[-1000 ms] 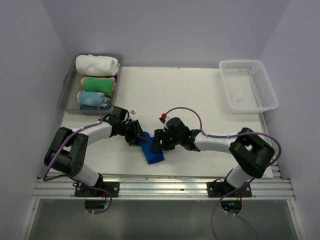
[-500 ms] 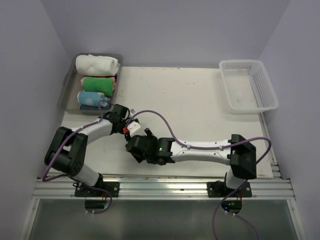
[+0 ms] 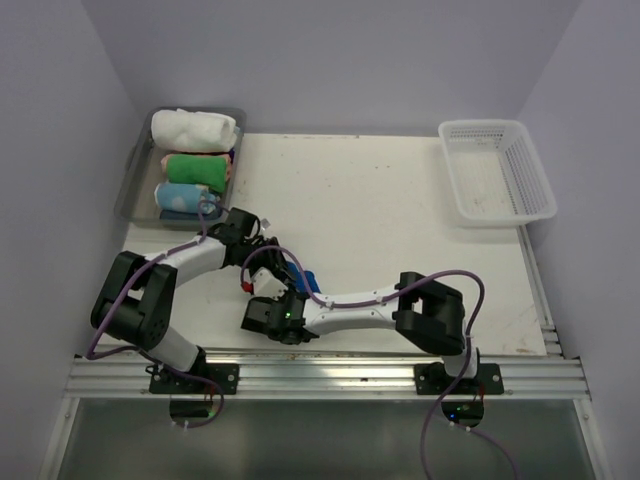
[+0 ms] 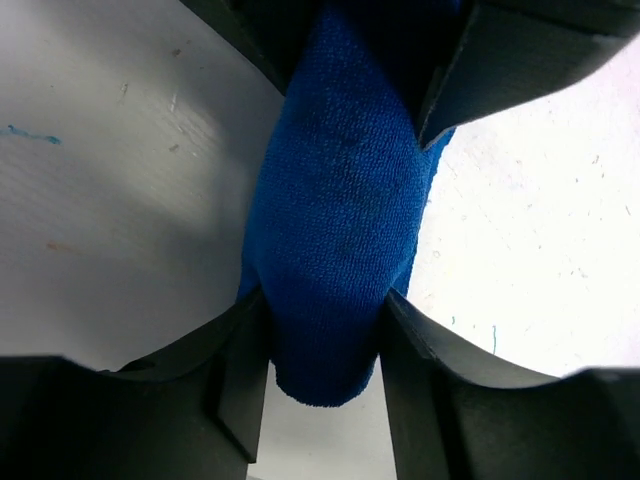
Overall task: Roll the towels
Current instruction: Roll the towel
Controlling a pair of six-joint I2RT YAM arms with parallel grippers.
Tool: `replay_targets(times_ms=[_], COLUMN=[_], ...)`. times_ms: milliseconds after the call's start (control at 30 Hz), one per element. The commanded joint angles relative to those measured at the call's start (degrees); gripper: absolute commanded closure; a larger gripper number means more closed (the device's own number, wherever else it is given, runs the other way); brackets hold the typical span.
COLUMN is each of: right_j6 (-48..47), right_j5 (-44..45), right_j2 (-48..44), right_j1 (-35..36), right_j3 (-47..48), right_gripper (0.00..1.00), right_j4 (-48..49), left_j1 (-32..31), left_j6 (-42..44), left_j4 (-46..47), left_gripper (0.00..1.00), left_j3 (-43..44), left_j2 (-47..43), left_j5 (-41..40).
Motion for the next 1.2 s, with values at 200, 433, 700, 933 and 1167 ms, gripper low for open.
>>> replay_targets(times_ms=[200,433,700,933,1167], right_j6=[3.2,6.8,16.7,28.2,32.6], right_j5=[-14.7,-37.9,-54.1,-63.7,-65.8], right_j2=[-11.6,-22.5,-23.5,-20.5,-16.5], right_j1=[-6.7,-16.6,-24.4,-27.6,-28.7], right_j3=[-10.5,-25.4,-36.5,-44.0,-47.5], right_gripper=[0.65,0.67,0.67,0.68,0.69], right_j4=[13.1,32.8,49.4,69.2,77.8], left_j1=[-0.1,0.3,-0.6,-2.9,-3.7], left_j6=[0.4,1.1,0.6,0.1,-0.1], left_j4=[-3.1,-5.1,-1.9,1.5,1.8], left_gripper=[0.25,0.18,0.15,0.18,0.2], left_j3=[3.1,4.6,2.6,1.3,1.1], left_j2=[-2.3,-4.5,-3.5,-0.8,0.3], left_j5=[-1.0,-1.5,1.2,3.8,3.6])
